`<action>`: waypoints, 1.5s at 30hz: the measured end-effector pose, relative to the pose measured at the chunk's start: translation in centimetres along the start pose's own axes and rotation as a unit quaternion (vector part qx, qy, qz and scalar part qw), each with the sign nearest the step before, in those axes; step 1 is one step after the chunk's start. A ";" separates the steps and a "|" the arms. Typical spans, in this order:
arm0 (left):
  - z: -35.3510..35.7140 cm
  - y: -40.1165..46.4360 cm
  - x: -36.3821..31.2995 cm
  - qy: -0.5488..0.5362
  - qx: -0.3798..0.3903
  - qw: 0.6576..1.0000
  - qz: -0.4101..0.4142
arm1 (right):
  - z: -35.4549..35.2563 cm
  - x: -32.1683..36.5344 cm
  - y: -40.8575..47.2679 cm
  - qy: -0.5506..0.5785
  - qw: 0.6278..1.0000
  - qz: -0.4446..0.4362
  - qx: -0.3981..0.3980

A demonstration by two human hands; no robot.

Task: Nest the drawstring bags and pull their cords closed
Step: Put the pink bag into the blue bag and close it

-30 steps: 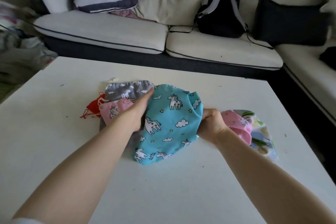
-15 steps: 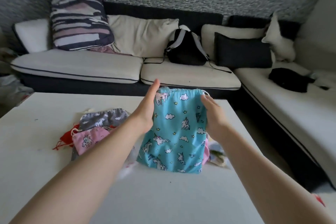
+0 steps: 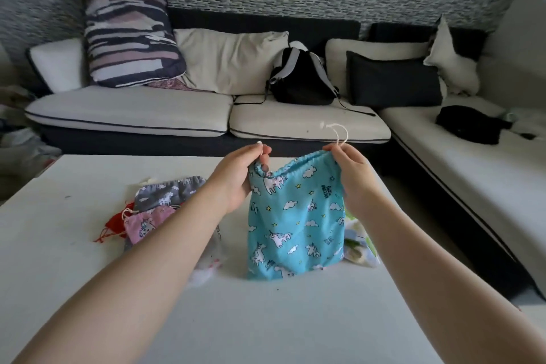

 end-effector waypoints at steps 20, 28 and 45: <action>-4.9 0.7 -1.3 0.824 -0.124 0.546 0.091 | -6.8 0.1 2.7 -0.293 0.942 -0.041 -0.158; -2.7 0.7 -2.9 0.773 -0.136 0.612 0.098 | -3.1 3.3 2.3 -0.298 0.952 -0.012 -0.067; 7.1 -1.4 -7.3 0.376 -0.043 0.905 0.194 | 5.6 6.5 -1.8 -0.131 0.962 -0.054 0.235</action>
Point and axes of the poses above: each hand's wrist, its own y-axis towards the middle knuckle, its own z-axis out of the palm, x = y × z, the point moved 3 cm from there along y, towards the middle knuckle, and after that the axes turned 8 degrees about x, right-handed, at the moved point
